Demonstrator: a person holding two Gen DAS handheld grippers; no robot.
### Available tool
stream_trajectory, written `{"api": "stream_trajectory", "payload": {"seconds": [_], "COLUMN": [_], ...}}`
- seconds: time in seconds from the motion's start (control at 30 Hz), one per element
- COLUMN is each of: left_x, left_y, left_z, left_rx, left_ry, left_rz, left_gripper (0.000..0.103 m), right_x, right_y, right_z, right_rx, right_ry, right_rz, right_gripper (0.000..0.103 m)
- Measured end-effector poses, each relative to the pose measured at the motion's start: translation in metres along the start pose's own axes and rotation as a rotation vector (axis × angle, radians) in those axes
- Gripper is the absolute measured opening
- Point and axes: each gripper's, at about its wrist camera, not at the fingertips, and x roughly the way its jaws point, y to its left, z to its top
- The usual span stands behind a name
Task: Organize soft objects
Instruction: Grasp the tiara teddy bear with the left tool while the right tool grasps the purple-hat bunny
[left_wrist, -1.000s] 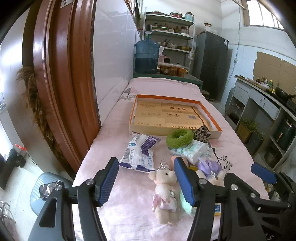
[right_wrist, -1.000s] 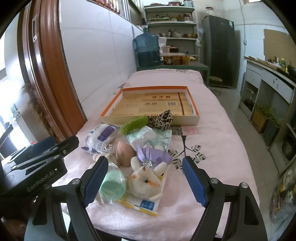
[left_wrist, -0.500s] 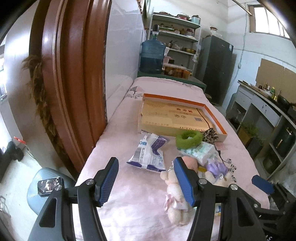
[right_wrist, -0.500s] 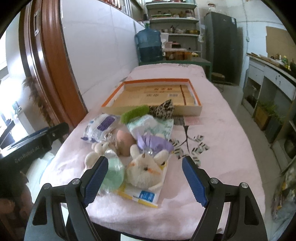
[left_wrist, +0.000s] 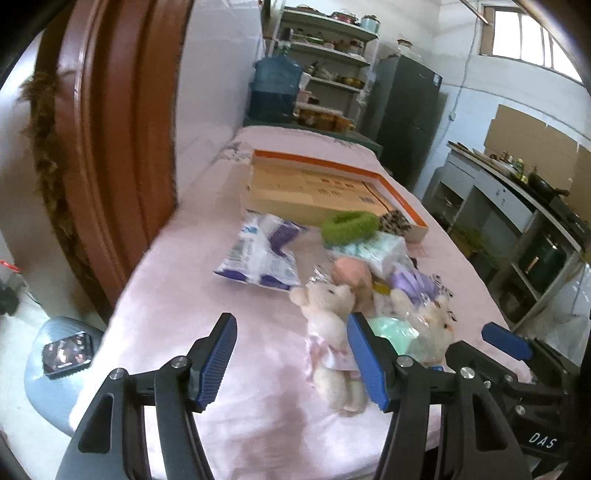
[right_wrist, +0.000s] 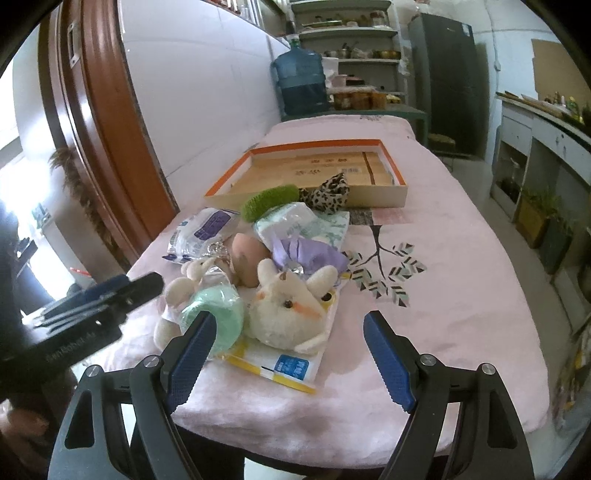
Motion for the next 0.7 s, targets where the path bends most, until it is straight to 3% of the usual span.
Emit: {"api": "stream_trajectory", "payload": {"seconds": [0.47, 0.6, 0.7], "left_x": [0.039, 0.046, 0.054], "left_y": [-0.008, -0.005, -0.006], "left_z": [-0.008, -0.009, -0.01], "left_rx": [0.002, -0.021, -0.024], "left_ry": [0.08, 0.093, 0.124], "left_rz": [-0.068, -0.109, -0.139], "left_gripper": [0.052, 0.034, 0.031], "right_x": [0.008, 0.016, 0.023], "right_y": [-0.008, -0.016, -0.018], "right_z": [0.002, 0.004, 0.006], "right_rx": [0.045, 0.073, 0.081], "right_ry": [-0.008, -0.001, 0.01], "right_rz": [0.028, 0.01, 0.025], "right_gripper": [0.083, 0.083, 0.083]}}
